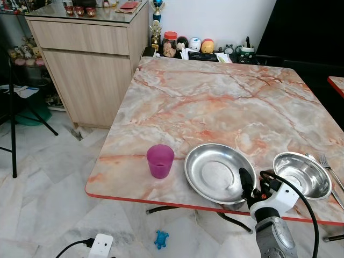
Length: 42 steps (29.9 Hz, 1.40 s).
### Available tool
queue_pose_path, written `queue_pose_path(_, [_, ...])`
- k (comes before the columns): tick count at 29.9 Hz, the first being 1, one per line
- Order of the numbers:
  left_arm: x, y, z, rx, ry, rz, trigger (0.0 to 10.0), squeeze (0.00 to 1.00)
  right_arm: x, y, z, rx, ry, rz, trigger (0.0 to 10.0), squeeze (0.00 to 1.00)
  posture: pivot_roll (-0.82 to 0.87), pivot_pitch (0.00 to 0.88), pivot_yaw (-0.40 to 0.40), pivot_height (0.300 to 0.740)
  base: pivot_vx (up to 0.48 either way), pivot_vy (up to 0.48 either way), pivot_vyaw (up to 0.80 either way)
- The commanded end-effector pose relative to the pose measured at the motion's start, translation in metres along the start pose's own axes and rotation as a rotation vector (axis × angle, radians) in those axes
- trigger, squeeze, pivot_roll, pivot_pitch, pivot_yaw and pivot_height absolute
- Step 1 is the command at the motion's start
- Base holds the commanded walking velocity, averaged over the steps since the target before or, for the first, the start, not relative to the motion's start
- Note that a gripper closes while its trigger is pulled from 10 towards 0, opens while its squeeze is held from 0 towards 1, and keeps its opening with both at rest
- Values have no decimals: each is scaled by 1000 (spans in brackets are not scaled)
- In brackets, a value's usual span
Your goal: Setting the table
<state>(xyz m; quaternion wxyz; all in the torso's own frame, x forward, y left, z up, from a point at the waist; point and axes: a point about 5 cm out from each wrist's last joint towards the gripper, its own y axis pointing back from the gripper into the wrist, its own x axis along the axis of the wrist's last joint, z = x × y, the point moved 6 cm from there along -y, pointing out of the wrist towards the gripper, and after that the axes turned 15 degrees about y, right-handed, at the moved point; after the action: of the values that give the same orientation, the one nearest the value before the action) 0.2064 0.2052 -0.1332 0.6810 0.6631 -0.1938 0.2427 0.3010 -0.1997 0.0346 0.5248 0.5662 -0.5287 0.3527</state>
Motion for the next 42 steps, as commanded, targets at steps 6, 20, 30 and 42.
queue_pose_path(6, [-7, 1, 0, -2, -1, -20, 10000, 0, -3, -2, 4, -19, 12, -19, 10000, 0, 87, 0, -83, 740, 0, 0, 0])
queue_pose_path(20, [-6, 1, 0, -2, -2, -18, 10000, 0, -9, -12, -4, 20, 53, -68, 10000, 0, 90, 0, -84, 740, 0, 0, 0])
queue_pose_path(30, [-7, 1, 0, -4, 1, -21, 10000, 0, -15, -13, -9, 40, 60, -89, 0, 0, 91, 0, -84, 740, 0, 0, 0])
queue_pose_path(42, [-6, 1, 1, -7, -1, -16, 10000, 0, -10, -18, -14, 42, 108, -66, 0, 0, 94, 0, -80, 740, 0, 0, 0])
